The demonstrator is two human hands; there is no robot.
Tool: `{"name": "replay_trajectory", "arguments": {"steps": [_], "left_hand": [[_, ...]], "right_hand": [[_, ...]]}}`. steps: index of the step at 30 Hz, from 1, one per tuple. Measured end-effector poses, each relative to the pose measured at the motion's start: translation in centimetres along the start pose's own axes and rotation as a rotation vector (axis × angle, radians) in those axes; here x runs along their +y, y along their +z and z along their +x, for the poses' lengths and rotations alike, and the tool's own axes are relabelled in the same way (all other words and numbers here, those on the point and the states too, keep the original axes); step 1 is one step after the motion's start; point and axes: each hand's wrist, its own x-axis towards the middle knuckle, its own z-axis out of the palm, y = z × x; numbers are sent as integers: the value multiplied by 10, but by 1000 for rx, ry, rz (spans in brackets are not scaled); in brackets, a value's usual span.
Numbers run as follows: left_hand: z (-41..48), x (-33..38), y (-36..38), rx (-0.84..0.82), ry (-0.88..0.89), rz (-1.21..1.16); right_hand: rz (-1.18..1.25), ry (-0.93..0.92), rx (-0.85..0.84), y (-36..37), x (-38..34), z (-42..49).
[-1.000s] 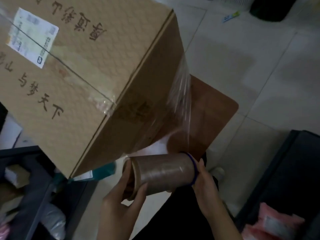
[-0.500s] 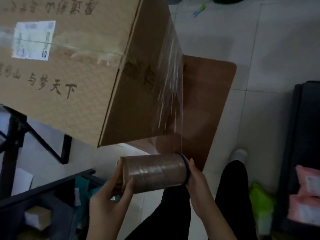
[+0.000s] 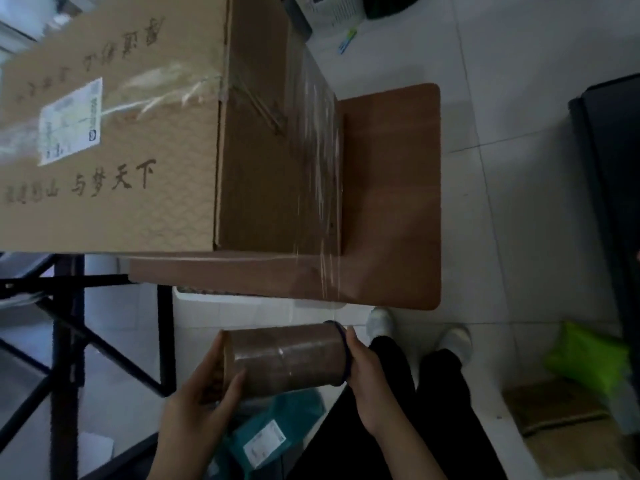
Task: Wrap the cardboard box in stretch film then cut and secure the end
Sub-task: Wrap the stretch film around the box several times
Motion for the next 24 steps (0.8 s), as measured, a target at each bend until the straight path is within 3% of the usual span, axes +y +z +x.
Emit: {"name": "replay_trajectory", "arguments": {"steps": [9, 19, 24], "left_hand": [[48, -29, -31, -130, 216, 107], [137, -56, -90, -260, 449, 304], [150, -67, -106, -268, 540, 294]], "right_hand": [[252, -27, 32, 45, 40, 23], [495, -170, 63, 131, 88, 61], [609, -251, 82, 149, 112, 69]]}}
